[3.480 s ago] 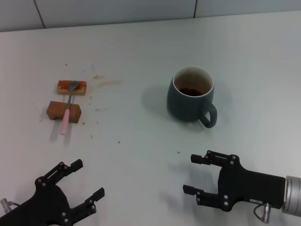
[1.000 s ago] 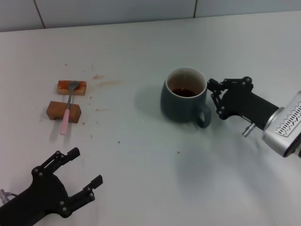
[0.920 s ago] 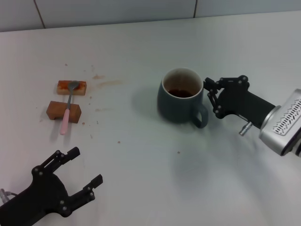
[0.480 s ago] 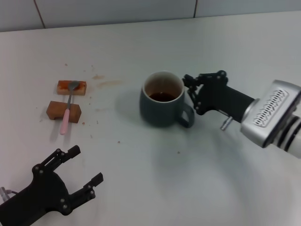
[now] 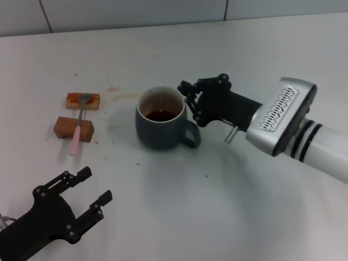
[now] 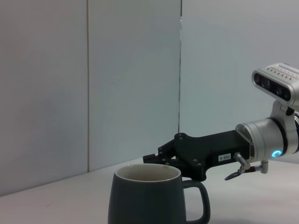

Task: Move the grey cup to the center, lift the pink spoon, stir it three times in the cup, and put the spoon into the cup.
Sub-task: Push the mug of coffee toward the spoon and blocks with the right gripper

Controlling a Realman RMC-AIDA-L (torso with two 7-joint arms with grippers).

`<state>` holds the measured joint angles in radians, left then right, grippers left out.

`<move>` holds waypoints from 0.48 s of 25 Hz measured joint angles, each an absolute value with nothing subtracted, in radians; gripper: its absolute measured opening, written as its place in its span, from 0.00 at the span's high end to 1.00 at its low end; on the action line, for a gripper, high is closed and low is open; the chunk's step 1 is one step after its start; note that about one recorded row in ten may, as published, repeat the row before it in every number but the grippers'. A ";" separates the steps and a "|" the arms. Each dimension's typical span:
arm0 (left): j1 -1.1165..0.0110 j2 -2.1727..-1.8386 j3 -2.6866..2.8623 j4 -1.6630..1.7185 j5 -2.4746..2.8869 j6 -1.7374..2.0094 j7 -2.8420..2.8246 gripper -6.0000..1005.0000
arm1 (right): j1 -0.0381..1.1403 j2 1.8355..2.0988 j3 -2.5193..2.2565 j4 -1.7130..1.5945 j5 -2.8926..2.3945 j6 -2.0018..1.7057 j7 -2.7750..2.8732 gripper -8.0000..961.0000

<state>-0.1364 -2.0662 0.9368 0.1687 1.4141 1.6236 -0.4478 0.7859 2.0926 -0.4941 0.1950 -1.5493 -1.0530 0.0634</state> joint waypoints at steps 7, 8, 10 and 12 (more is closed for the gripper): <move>-0.135 -2.065 0.936 0.164 1.414 1.625 -0.458 0.40 | 0.827 2.093 -0.467 0.230 -1.549 -1.031 0.064 0.94; -0.136 -2.064 0.936 0.161 1.414 1.625 -0.459 0.39 | 0.832 2.093 -0.467 0.232 -1.549 -1.029 0.064 0.94; -0.137 -2.064 0.936 0.157 1.414 1.625 -0.459 0.38 | 0.840 2.093 -0.467 0.237 -1.549 -1.024 0.064 0.94; -0.137 -2.065 0.935 0.155 1.414 1.625 -0.458 0.36 | 0.846 2.093 -0.467 0.243 -1.549 -1.015 0.064 0.94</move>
<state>-0.1372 -2.0653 0.9353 0.1548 1.4143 1.6255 -0.4577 0.8462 2.0928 -0.4670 0.2430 -1.5492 -1.0151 0.0636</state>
